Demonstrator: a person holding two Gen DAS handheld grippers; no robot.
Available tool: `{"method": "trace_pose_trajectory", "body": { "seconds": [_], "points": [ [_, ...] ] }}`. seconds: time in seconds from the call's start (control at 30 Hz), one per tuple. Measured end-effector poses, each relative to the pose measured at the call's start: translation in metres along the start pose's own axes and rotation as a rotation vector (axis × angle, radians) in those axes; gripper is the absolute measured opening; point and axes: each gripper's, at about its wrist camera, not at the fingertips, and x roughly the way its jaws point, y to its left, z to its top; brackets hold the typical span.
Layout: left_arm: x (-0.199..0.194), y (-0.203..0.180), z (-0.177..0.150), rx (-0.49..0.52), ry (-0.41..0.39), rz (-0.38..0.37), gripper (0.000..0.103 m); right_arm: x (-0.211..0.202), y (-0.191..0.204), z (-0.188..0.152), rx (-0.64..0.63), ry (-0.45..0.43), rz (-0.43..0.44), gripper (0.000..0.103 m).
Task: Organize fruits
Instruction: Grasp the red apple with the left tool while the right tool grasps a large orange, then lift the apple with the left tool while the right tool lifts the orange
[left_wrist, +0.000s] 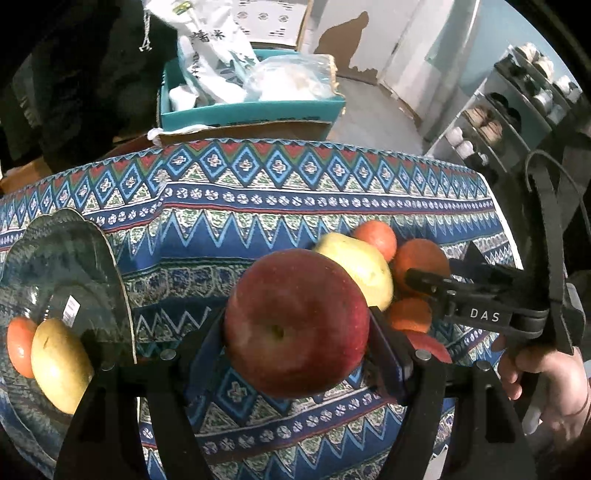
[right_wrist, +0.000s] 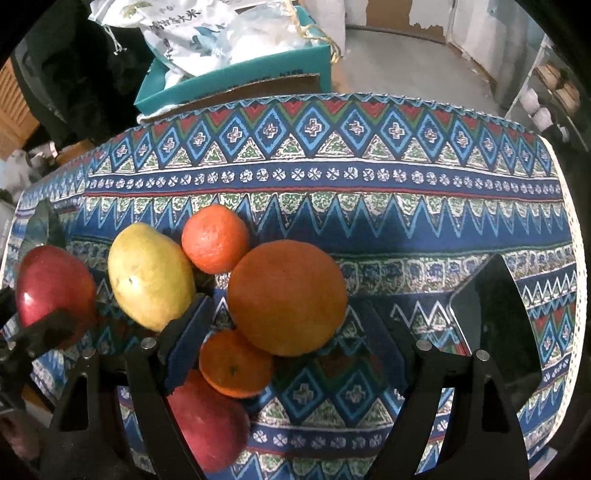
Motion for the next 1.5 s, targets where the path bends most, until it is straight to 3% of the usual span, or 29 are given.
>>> {"method": "trace_pose_trajectory", "body": {
  "seconds": [0.23,0.37,0.6,0.97,1.5],
  "points": [
    [0.003,0.007,0.001,-0.018,0.002,0.002,0.076,0.022,-0.004,0.008,0.040,0.033,0.023,0.082],
    [0.003,0.007,0.001,-0.017,0.005,0.001,0.076,0.028,-0.006,0.011,0.065,0.042,0.073,0.071],
    [0.000,0.003,0.000,-0.011,-0.002,-0.003,0.076,0.021,-0.001,0.006,0.021,0.005,0.015,0.068],
    [-0.025,-0.002,0.002,0.001,-0.048,-0.008,0.076,-0.033,0.010,0.005,-0.022,-0.140,-0.047,0.068],
    [-0.089,-0.006,0.004,0.025,-0.178,0.011,0.076,-0.120,0.043,0.001,-0.068,-0.322,-0.045,0.068]
  ]
}}
